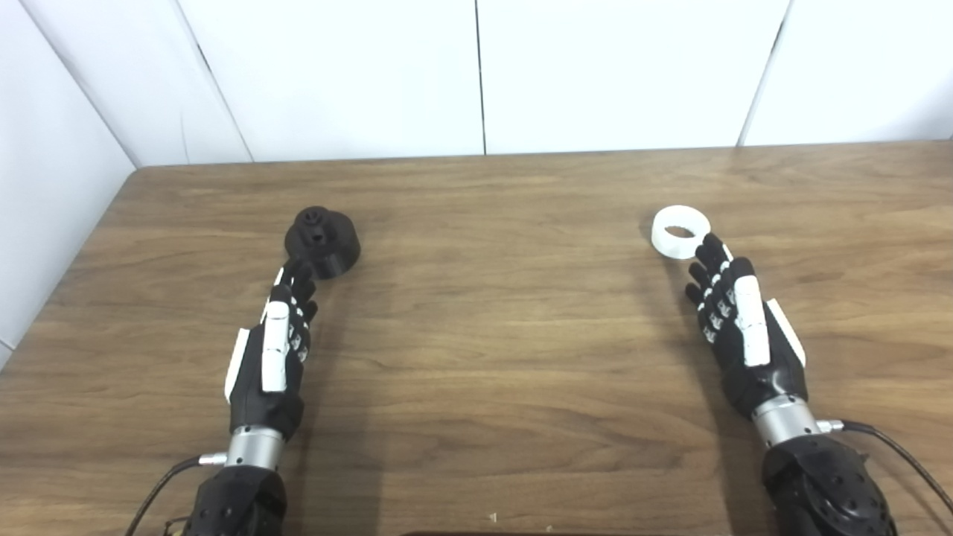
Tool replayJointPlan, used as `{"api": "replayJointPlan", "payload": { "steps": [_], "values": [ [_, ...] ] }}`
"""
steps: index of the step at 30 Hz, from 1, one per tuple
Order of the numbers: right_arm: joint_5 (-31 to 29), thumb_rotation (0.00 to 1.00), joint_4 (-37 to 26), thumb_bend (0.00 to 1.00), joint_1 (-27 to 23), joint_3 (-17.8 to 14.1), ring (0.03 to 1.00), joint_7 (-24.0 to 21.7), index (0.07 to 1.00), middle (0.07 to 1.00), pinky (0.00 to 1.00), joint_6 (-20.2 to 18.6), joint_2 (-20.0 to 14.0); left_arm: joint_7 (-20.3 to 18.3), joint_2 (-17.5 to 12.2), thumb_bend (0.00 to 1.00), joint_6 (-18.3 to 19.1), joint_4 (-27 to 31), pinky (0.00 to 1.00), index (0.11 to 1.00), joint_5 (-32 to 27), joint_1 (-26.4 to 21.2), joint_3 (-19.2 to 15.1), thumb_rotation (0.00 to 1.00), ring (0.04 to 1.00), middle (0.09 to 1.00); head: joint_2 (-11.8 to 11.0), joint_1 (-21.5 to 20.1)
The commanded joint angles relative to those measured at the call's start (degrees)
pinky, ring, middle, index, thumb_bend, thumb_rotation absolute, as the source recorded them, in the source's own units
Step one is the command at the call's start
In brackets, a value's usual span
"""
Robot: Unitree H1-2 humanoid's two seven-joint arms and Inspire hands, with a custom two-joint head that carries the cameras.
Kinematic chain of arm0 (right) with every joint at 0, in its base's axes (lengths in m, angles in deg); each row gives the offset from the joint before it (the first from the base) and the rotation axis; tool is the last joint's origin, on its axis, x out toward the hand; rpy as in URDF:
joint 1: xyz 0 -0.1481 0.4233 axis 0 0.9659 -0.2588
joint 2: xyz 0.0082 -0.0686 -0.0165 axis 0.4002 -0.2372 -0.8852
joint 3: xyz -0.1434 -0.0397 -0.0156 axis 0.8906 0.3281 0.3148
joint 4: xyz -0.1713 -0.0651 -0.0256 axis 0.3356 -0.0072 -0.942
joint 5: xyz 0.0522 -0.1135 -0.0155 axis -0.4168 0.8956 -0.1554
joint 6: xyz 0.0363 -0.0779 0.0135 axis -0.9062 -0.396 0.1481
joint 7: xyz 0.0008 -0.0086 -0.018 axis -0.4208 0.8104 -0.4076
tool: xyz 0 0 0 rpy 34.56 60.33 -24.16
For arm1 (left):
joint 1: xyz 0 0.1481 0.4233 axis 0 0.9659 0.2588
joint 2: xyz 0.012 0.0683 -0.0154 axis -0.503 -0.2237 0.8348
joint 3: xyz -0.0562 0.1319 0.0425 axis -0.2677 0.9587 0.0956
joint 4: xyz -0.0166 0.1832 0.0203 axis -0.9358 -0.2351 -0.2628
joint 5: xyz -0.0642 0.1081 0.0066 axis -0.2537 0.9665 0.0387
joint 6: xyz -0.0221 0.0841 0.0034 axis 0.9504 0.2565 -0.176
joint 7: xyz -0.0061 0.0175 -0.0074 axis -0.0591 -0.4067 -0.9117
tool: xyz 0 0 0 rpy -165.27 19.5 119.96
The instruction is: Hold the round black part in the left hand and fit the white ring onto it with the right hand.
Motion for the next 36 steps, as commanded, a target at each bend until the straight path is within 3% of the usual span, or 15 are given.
{"api": "replayJointPlan", "payload": {
  "steps": [1, 12, 16, 18, 20, 21, 24, 28, 31, 36],
  "values": [
    [-0.37, 1.00, -0.84, 0.56, -1.97, 0.17, 1.000, -0.76, 0.993, 1.000, 1.00, 2.67, -0.11, 0.17, -0.37, 0.51, -1.90, 1.44, 1.00, 0.987, 0.77, -0.20, -0.01, 0.98, 1.000, 0.996, 0.06, 0.02],
    [-0.07, 1.00, -1.31, 0.56, -1.67, 0.25, 1.000, -0.15, 0.991, 1.000, 1.00, 2.35, 0.42, -0.22, -0.76, 0.53, -1.70, 1.79, 1.00, 0.997, 0.36, -0.15, -0.24, 0.96, 1.000, 1.000, 0.02, -0.36],
    [0.11, 1.00, -1.51, 0.55, -1.71, 0.37, 1.000, -0.16, 0.992, 1.000, 1.00, 2.29, 0.36, -0.13, -1.80, 0.51, -1.20, 2.16, 1.00, 1.000, 2.62, -0.26, 0.25, 0.98, 1.000, 1.000, 0.04, -0.35],
    [0.17, 1.00, -1.44, 0.56, -1.77, 0.45, 1.000, -0.29, 0.992, 1.000, 1.00, 2.46, 0.24, -0.11, -2.99, 0.52, -0.37, 2.65, 1.00, 1.000, 4.68, -0.39, 0.51, 0.90, 1.000, 1.000, -0.06, -0.18],
    [0.14, 1.00, -1.33, 0.56, -1.83, 0.35, 1.000, -0.26, 0.989, 1.000, 1.00, 2.53, 0.17, 0.96, -4.99, 0.56, 0.23, 3.17, 1.00, 0.990, 10.23, -0.83, 0.54, 0.71, 1.000, 0.998, -0.19, 0.04],
    [0.12, 1.00, -1.26, 0.56, -1.86, 0.28, 1.000, -0.20, 0.989, 1.000, 1.00, 2.55, 0.16, 1.45, -5.97, 0.58, 0.53, 3.52, 1.00, 0.988, 12.70, -1.11, 0.37, 0.67, 1.000, 0.997, -0.18, 0.15],
    [0.33, 1.00, -0.97, 0.57, -1.97, 0.17, 1.000, 0.04, 0.984, 1.000, 1.00, 2.66, 0.22, 2.13, -8.30, 0.69, 3.66, 5.80, 1.00, 0.984, 17.33, -2.13, -0.48, 0.51, 0.999, 0.998, -0.33, 0.53],
    [0.59, 1.00, -0.59, 0.57, -2.09, 0.17, 1.000, 0.22, 0.976, 1.000, 1.00, 2.59, 0.38, 1.78, -12.17, 0.81, 9.66, 9.33, 0.99, 0.965, 22.01, -4.40, -1.23, 0.42, 1.000, 1.000, -0.60, 0.89],
    [0.65, 1.00, -0.20, 0.58, -2.15, 0.30, 1.000, 0.02, 0.974, 1.000, 1.00, 2.86, 0.37, 0.66, -15.18, 0.87, 12.52, 10.24, 0.96, 0.975, 24.72, -5.94, -1.06, 0.40, 1.000, 1.000, -0.71, 0.96],
    [0.89, 1.00, -0.08, 0.58, -2.08, 0.38, 1.000, 0.01, 0.970, 1.000, 1.00, 2.96, 0.41, -1.71, -19.67, 0.94, 19.28, 11.85, 0.90, 0.984, 29.15, -9.02, -0.40, 0.47, 1.000, 1.000, -0.82, 1.06]
  ]
}}
